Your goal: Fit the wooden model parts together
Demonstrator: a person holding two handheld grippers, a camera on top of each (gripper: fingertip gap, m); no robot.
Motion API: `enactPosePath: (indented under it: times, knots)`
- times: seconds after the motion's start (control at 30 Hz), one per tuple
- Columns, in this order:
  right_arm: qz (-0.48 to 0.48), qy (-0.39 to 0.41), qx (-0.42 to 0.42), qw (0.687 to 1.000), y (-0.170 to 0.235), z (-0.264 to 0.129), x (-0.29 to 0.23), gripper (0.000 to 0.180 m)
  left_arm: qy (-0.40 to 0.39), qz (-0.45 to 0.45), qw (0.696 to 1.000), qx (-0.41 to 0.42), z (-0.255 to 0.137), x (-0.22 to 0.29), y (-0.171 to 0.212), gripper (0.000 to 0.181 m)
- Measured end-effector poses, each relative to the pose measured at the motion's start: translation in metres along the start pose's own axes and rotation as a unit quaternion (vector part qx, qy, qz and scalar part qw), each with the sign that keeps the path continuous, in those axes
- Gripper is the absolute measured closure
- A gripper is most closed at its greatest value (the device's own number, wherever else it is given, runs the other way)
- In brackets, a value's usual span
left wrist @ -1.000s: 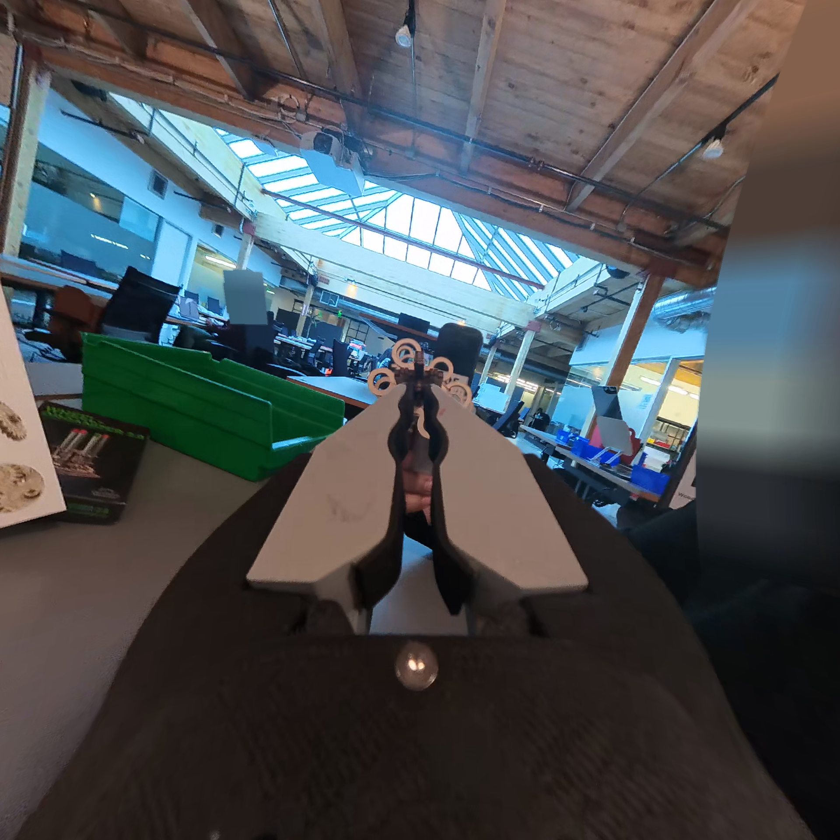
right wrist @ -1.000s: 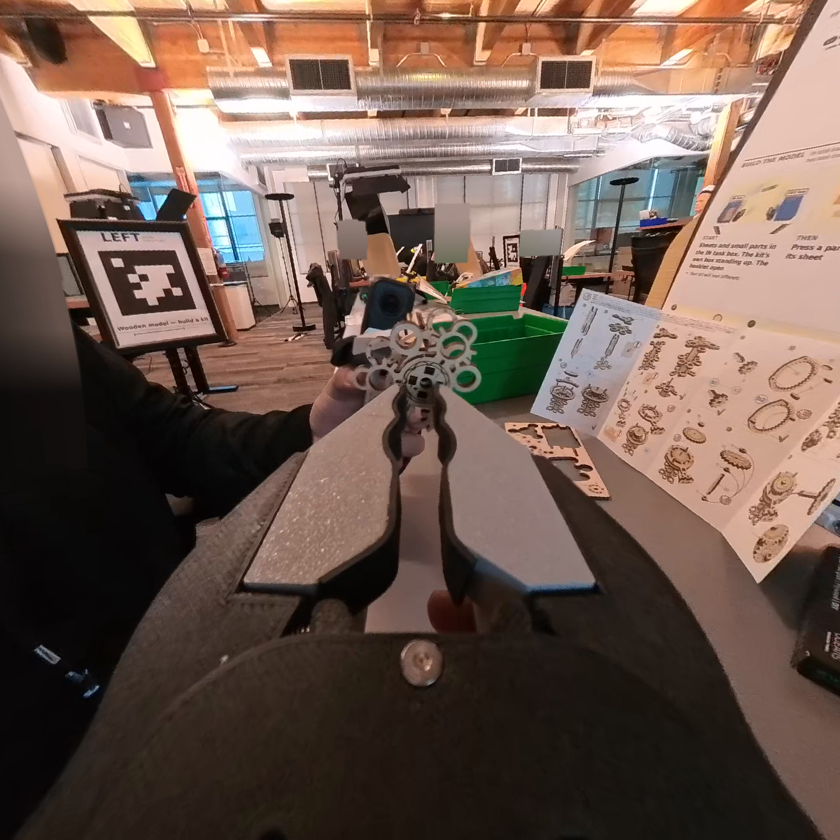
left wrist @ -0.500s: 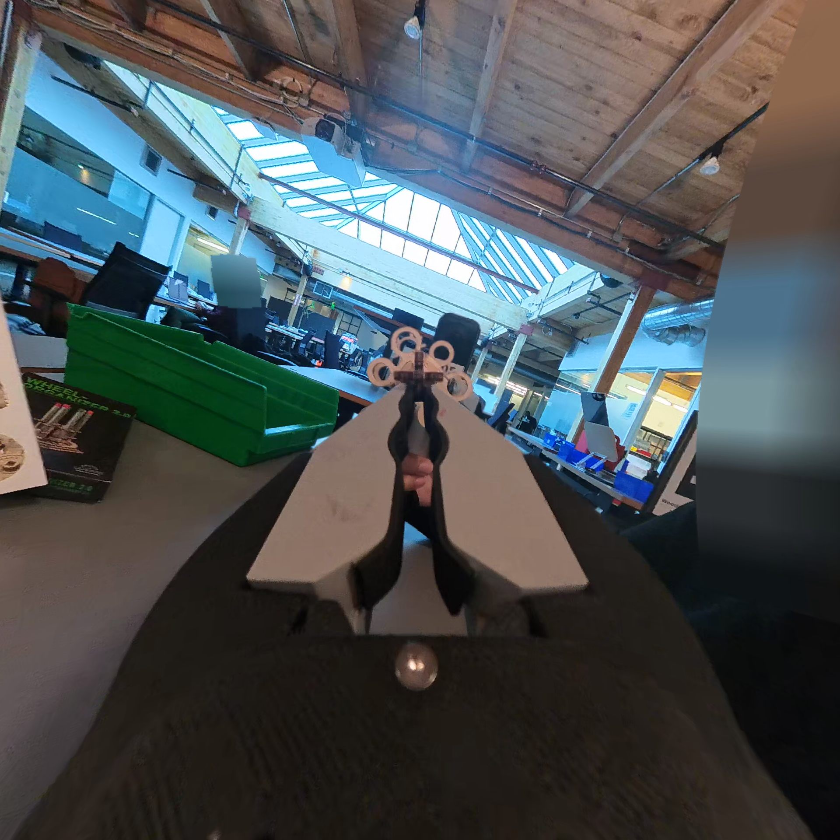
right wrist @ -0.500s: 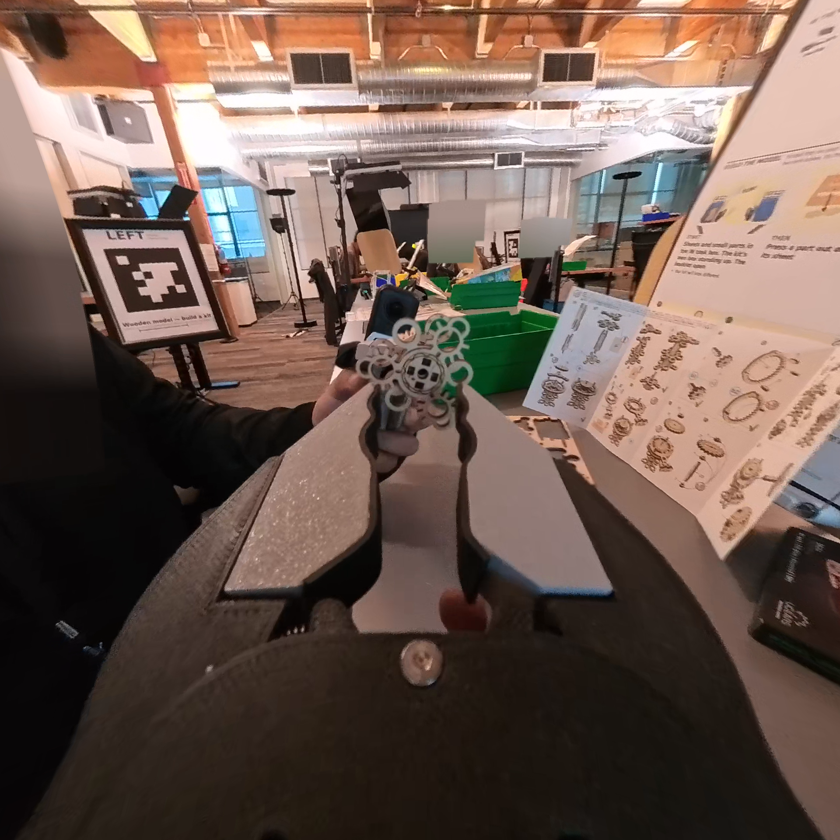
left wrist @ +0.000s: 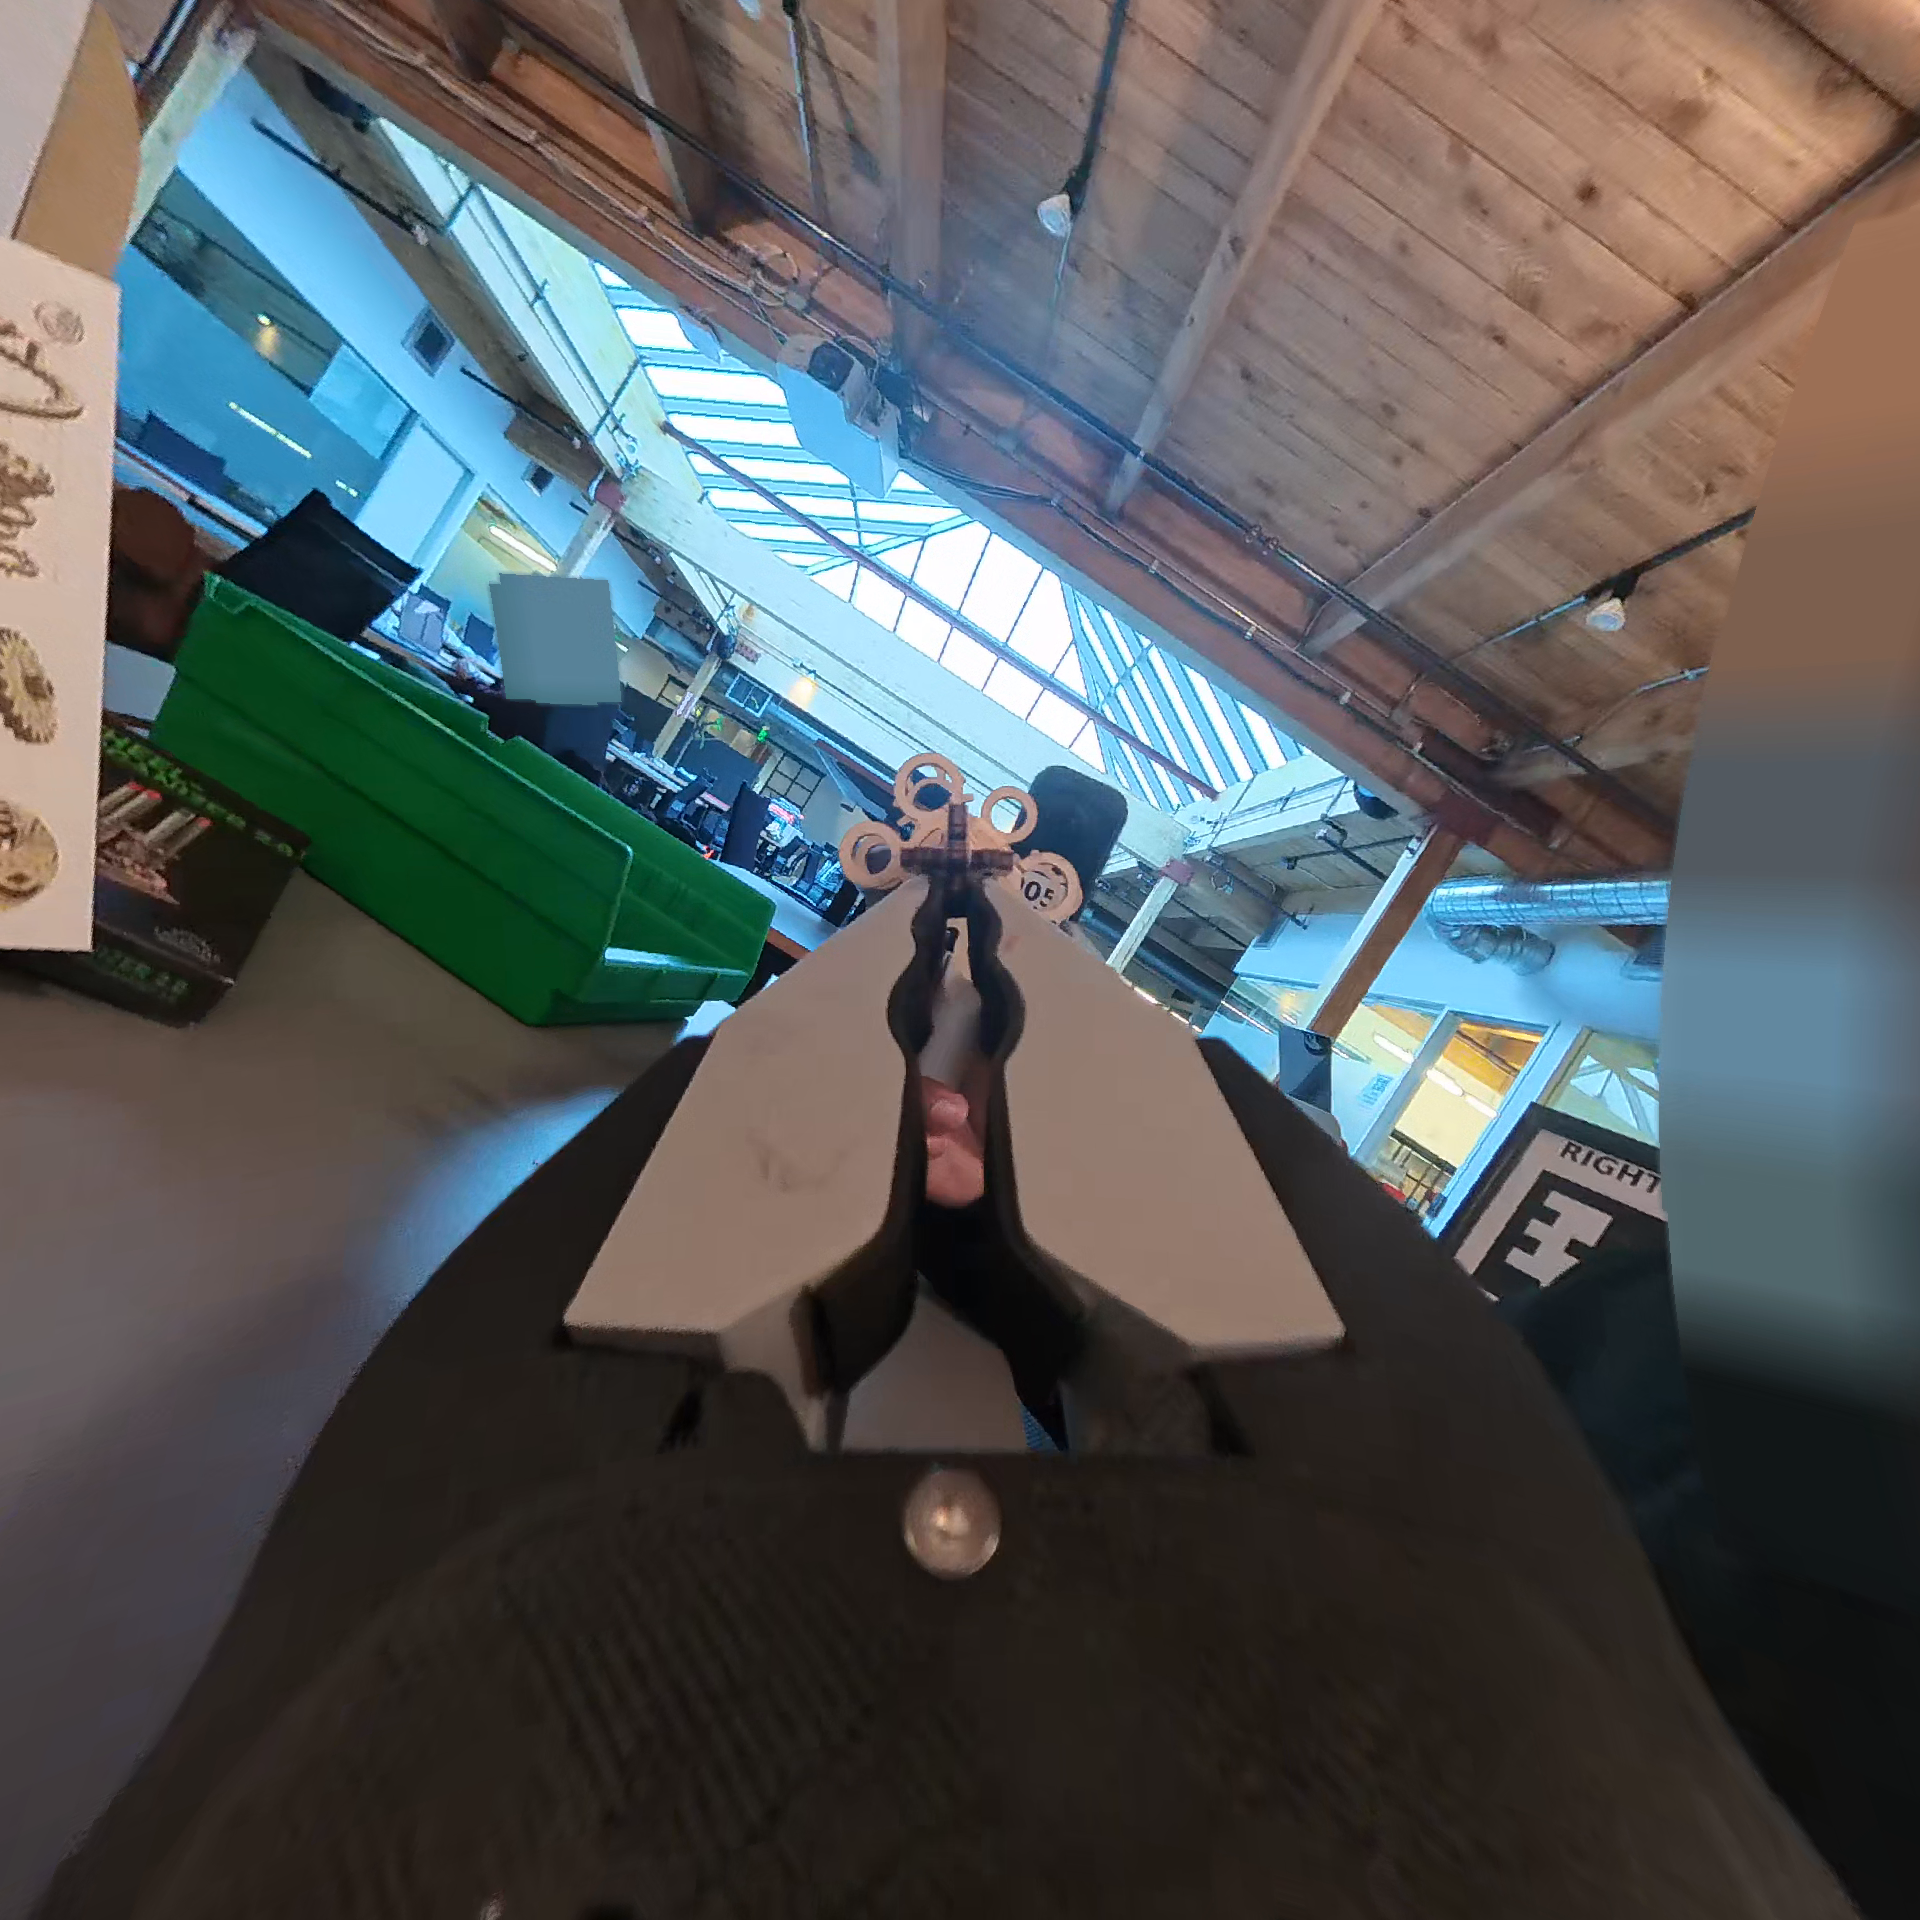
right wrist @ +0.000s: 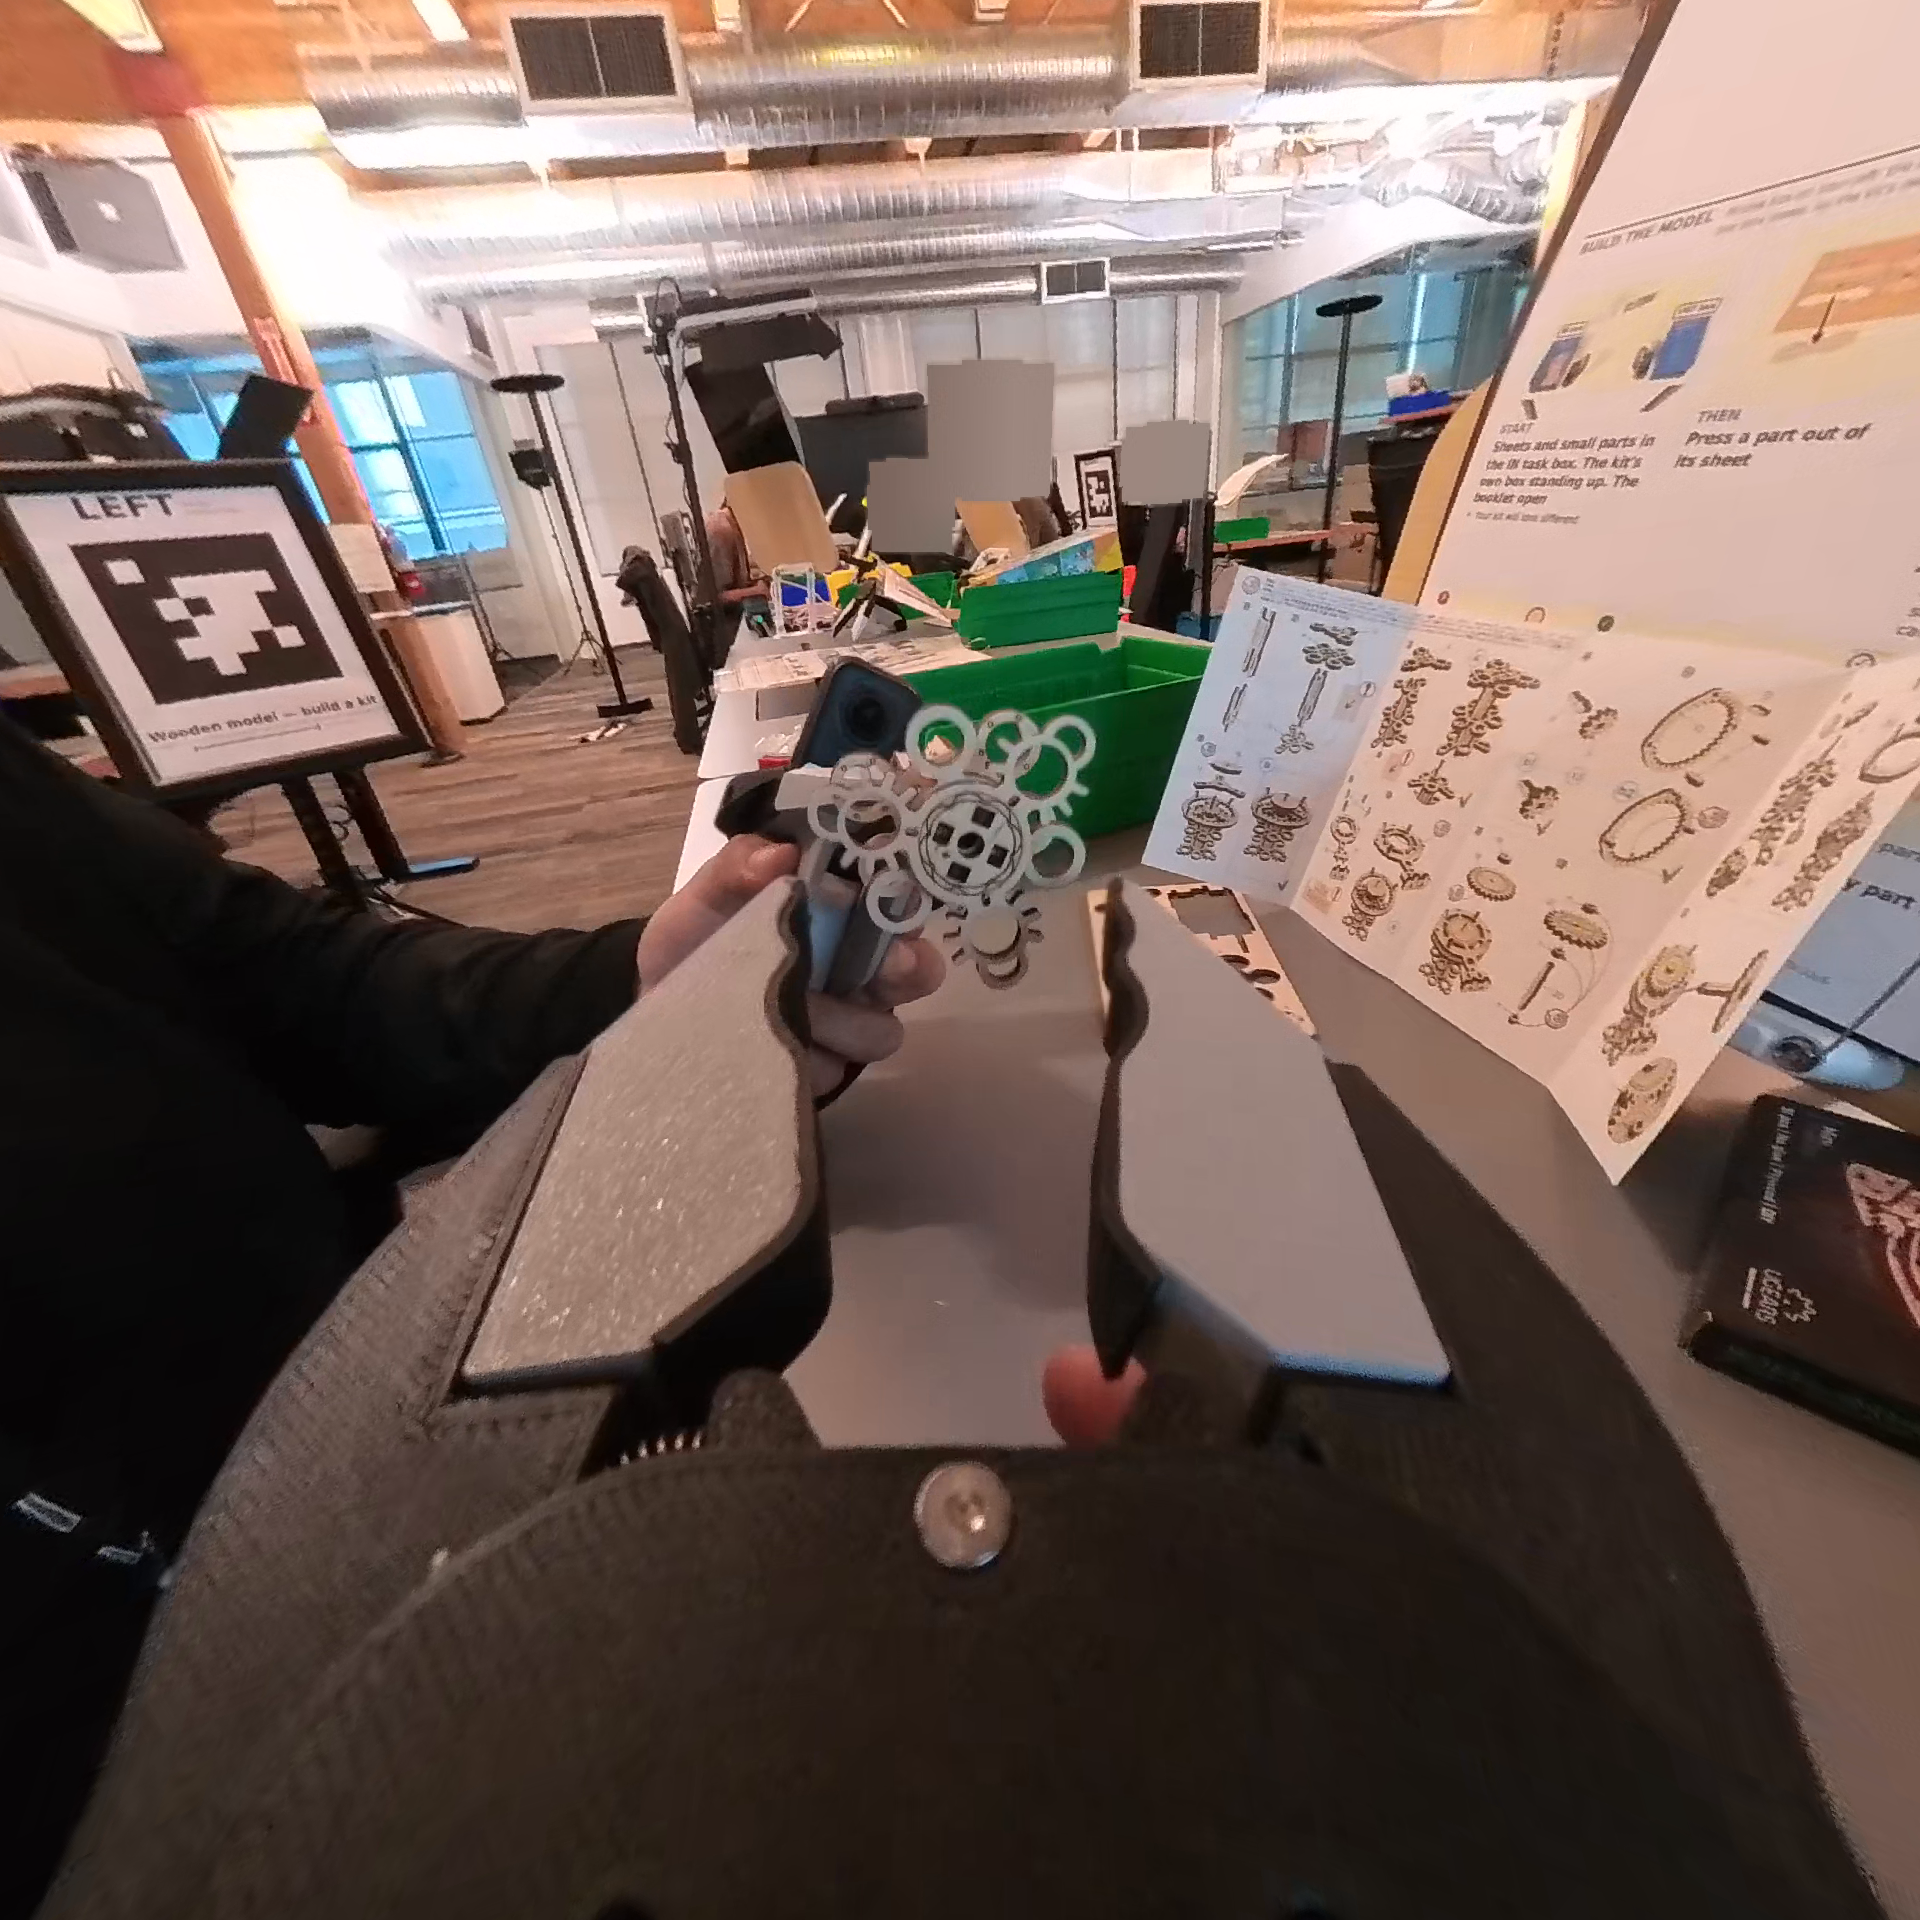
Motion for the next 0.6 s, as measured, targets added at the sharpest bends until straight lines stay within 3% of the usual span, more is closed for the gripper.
enactPosePath:
  times: [0.23,0.6]
  knots:
    - [0.016,-0.007,0.001,1.0,0.004,0.004,-0.002,0.122,0.0,-0.04,0.999,0.005,0.003,0.001,0.012,0.18]
    - [0.031,-0.006,0.0,1.0,0.005,0.008,-0.004,0.128,0.0,-0.082,0.996,0.027,0.002,-0.002,0.018,0.18]
Point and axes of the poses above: each gripper's, where its closed fingertips meet, z out along the fingers, y out of its underside, x = y × z across the jaws, the point moved 3 cm from there along -z, back along the fingers, and after that the axes turned 13 degrees about x, right-handed, at the moved point
